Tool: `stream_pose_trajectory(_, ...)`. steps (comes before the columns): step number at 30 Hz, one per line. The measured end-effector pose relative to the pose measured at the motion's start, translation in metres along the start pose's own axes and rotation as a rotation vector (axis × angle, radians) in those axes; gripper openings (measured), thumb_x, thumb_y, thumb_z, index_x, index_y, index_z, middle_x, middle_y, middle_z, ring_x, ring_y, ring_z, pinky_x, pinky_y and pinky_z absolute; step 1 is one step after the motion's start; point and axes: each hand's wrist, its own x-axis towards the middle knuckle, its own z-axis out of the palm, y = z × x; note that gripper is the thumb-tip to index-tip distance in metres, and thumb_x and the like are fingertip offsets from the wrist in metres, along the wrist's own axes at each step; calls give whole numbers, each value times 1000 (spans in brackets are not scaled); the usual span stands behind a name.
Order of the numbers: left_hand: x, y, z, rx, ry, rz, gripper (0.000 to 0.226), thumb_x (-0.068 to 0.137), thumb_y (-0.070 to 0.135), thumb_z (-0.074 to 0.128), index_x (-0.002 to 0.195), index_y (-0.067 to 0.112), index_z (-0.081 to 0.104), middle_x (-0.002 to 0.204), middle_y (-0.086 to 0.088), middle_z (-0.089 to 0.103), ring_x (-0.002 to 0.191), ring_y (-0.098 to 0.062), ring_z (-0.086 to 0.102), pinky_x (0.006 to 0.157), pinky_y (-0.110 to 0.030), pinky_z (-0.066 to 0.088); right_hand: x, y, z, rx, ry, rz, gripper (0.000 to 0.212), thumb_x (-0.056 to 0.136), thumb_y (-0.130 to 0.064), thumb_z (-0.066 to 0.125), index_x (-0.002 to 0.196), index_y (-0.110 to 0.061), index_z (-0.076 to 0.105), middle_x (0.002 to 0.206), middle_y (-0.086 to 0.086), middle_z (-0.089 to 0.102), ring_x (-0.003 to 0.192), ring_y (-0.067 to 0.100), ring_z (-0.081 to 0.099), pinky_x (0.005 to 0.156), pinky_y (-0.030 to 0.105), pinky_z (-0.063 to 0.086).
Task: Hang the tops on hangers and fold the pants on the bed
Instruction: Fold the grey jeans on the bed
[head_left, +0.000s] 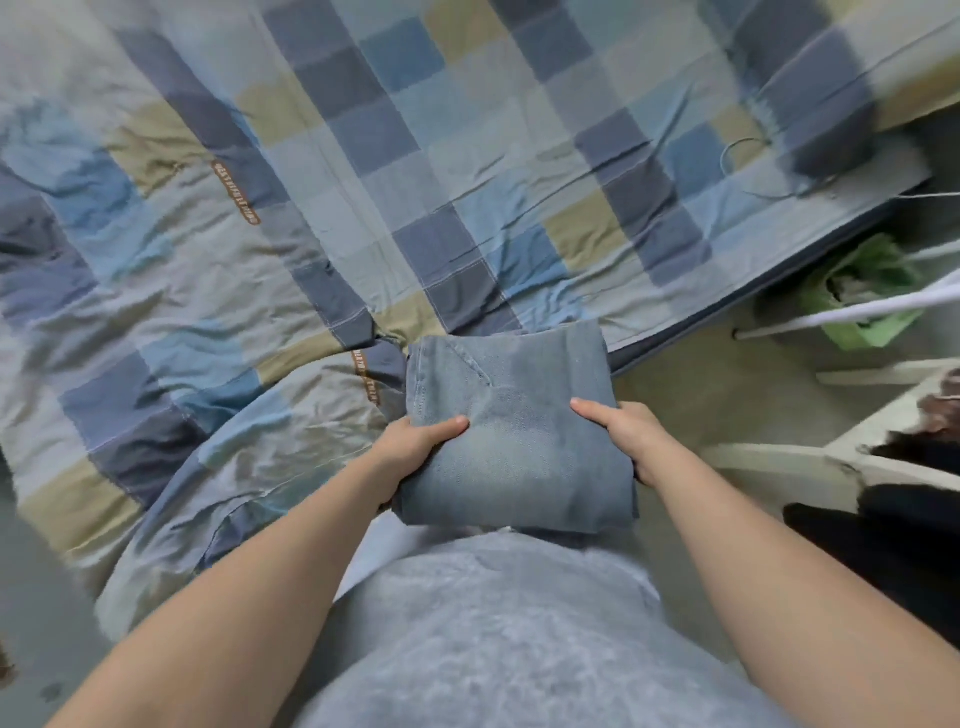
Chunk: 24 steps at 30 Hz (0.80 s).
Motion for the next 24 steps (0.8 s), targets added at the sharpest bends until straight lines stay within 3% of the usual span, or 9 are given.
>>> stream_pose_trajectory(2,-21,17,8,70,-10,100,39,76,36,86,109,21,69,105,1,74,92,-18,71,78,-30,55,-30,5,-12,94,50,-80,39,82,-26,82,110,-4,67,96,7,74,77,19,73,57,23,56)
stream_pose_trajectory(7,-60,51,44,271,-77,317,32,77,37,85,101,27,66,103,4,74,88,-11,70,76,-26,56,-86,35,-50,334,193,-232,31,81,-21,82,105,-5,71,94,7,77,83,23,75,75,35,61)
stream_pose_trajectory(10,-80,66,76,373,-116,395,50,67,47,89,106,26,67,106,4,75,97,-17,72,93,-39,57,-113,60,-77,464,277,-304,25,81,-20,82,101,-10,72,89,4,78,81,20,75,73,32,59)
stream_pose_trajectory(13,-98,75,120,479,-183,463,70,58,53,89,116,20,67,105,3,77,93,-15,74,91,-40,58,-139,92,-107,590,344,-351,23,84,-16,79,104,-7,72,91,8,78,85,26,75,81,39,60)
stream_pose_trajectory(20,-144,44,261,636,-321,626,38,74,32,88,105,20,69,95,3,78,90,-17,75,88,-41,59,-192,197,-205,748,527,-419,25,84,-19,79,105,-9,69,95,8,78,86,26,75,81,42,60)
stream_pose_trajectory(24,-175,-5,348,691,-401,708,35,75,28,87,103,22,67,91,8,78,83,-5,74,72,-20,58,-225,281,-263,817,594,-435,26,83,-17,79,106,-11,69,96,4,78,89,23,75,85,41,58)
